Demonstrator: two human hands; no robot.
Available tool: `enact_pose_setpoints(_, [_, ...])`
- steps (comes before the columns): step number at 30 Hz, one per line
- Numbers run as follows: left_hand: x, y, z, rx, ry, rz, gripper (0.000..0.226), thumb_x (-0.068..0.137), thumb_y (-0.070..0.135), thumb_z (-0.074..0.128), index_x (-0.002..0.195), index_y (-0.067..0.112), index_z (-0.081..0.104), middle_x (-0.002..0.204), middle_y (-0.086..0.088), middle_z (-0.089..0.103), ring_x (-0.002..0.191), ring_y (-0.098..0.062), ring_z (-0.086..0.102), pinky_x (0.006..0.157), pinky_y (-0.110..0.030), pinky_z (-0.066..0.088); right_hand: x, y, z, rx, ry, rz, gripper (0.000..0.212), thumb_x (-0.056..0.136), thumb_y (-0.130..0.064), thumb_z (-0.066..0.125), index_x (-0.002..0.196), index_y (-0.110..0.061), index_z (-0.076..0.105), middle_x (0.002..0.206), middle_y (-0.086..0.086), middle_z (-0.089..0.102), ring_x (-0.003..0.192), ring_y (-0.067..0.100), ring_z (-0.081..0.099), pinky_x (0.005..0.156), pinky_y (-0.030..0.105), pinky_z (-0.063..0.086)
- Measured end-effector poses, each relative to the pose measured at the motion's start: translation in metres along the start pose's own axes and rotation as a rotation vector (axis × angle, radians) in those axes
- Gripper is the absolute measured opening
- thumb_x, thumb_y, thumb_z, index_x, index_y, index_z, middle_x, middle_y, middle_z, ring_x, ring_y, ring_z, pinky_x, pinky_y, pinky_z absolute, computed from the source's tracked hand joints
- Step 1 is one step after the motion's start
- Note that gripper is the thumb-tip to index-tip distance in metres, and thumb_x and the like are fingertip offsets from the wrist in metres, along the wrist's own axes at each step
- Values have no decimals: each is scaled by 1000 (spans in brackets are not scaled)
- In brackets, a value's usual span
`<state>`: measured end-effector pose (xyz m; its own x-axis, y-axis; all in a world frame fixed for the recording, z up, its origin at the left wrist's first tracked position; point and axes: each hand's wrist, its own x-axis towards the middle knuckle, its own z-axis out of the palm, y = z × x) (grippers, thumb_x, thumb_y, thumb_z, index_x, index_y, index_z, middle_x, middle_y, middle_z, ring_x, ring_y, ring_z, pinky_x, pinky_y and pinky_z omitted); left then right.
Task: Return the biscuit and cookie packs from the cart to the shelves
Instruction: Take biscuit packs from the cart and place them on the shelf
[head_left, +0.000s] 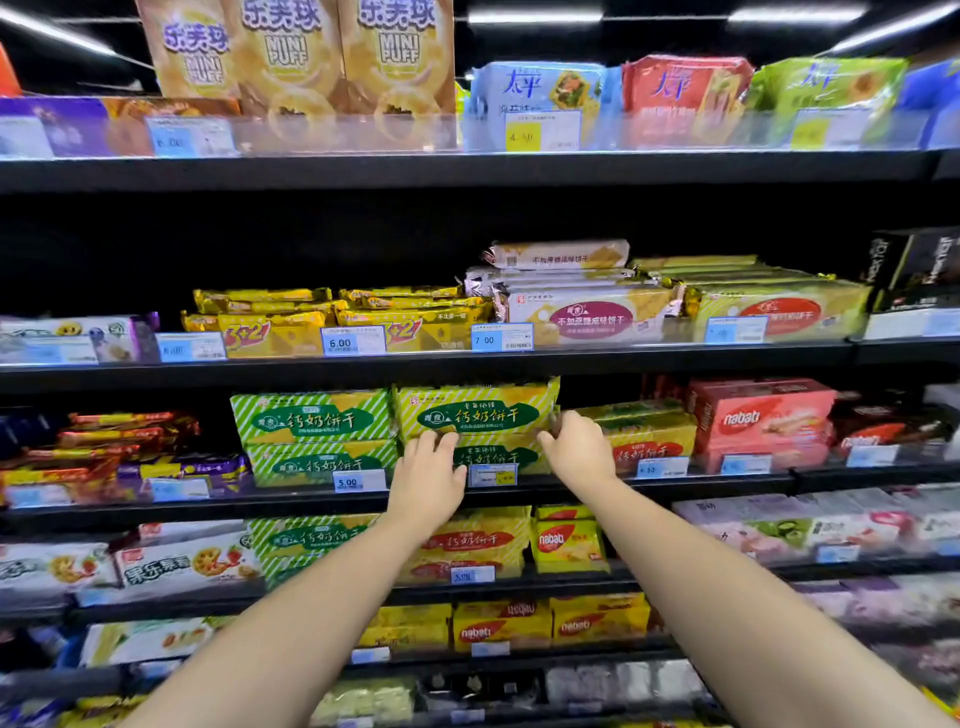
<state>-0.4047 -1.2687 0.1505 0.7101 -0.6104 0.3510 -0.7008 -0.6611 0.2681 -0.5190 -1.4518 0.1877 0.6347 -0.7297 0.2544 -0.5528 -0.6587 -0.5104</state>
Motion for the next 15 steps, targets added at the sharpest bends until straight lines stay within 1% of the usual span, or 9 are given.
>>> enact_pose_setpoints(2, [-7,6,-3,-2,-39,11,51,99,37,55,146,19,44,142,-6,45,133,-29,42,108,-46,43,-9,3,-3,-32,-55,-43,38,97,-47,58,88,-11,62,85,6,65,91,32,66,77,38,53])
enact_pose_setpoints(3, [-13,10,-6,-7,-60,13,50,99,36,55,146,20,45,142,-6,45,133,-29,43,108,-47,43,-15,4,-6,-53,-93,-55,40,97,-50,56,85,-12,63,82,5,64,89,31,66,76,38,53])
enact_pose_setpoints(4, [-19,14,-9,-7,-81,10,49,99,36,54,145,20,47,142,-6,46,132,-29,44,107,-47,43,-21,5,-8,-94,-136,-67,41,98,-51,54,86,-13,64,83,4,65,89,31,66,78,38,52])
enact_pose_setpoints(7, [-44,25,-20,46,-161,1,46,100,38,51,142,20,50,140,-6,50,127,-29,49,102,-46,47,-45,11,-15,-271,-252,-154,41,99,-55,48,99,-17,65,99,5,66,98,30,64,83,41,47])
enact_pose_setpoints(9, [-62,29,-26,132,-217,45,43,100,39,49,139,21,53,135,-5,55,120,-30,54,95,-45,49,-63,18,-18,-354,-308,-224,40,99,-54,48,106,-18,64,107,7,64,104,32,62,88,44,46])
enact_pose_setpoints(10, [-70,31,-27,175,-253,76,42,100,39,47,137,21,54,131,-5,57,117,-30,55,93,-45,49,-72,22,-18,-383,-345,-246,40,100,-53,48,110,-18,64,112,8,62,107,33,61,91,45,46])
enact_pose_setpoints(13, [-92,34,-26,233,-359,119,39,100,39,43,131,19,57,125,-5,59,118,-31,55,98,-45,46,-100,33,-18,-416,-460,-246,42,100,-51,47,122,-18,62,124,9,59,115,35,58,97,47,44])
enact_pose_setpoints(15, [-106,33,-25,261,-422,108,40,101,39,41,133,19,55,127,-6,58,120,-31,53,99,-44,44,-113,34,-18,-438,-516,-246,43,100,-50,47,127,-19,59,127,10,57,118,34,56,98,47,43])
